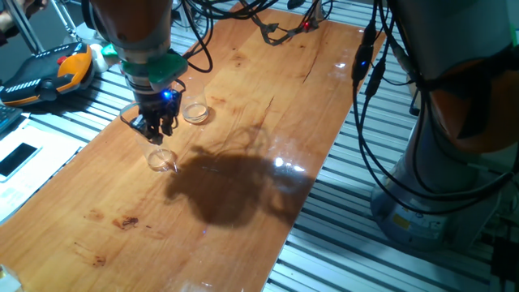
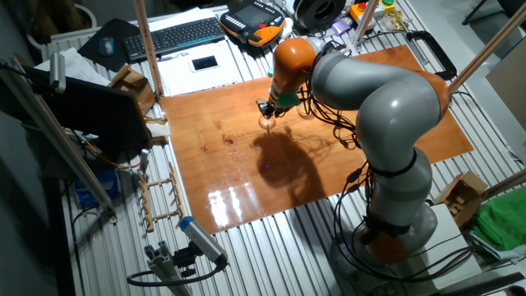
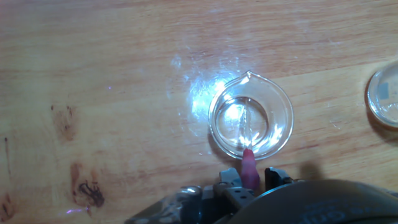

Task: Transfer liquid using a dropper

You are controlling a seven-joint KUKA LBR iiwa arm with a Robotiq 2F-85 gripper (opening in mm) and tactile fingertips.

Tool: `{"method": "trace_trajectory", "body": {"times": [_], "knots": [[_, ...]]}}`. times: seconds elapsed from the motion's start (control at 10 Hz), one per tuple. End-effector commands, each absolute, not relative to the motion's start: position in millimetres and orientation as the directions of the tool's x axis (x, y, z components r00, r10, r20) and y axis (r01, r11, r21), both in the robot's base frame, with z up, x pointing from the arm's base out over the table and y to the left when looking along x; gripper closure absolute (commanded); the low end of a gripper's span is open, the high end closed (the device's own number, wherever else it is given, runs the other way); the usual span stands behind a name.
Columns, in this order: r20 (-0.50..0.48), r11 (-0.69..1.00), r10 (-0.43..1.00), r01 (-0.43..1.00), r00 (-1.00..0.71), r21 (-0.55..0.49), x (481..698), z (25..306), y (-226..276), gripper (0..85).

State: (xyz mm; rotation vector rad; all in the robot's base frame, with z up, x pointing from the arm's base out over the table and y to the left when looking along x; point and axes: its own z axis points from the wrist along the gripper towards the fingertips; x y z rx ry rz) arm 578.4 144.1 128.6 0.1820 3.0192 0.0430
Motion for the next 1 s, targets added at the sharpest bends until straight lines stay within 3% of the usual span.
{"method": "trace_trajectory", "body": {"times": [0.0, 0.9], "knots": [[-0.116, 0.992, 0.121, 0.118, -0.986, 0.037, 579.2, 127.7, 144.2, 53.7], [-0.127, 0.992, 0.127, 0.124, -0.984, 0.035, 581.1, 125.2, 144.2, 56.3]]}}
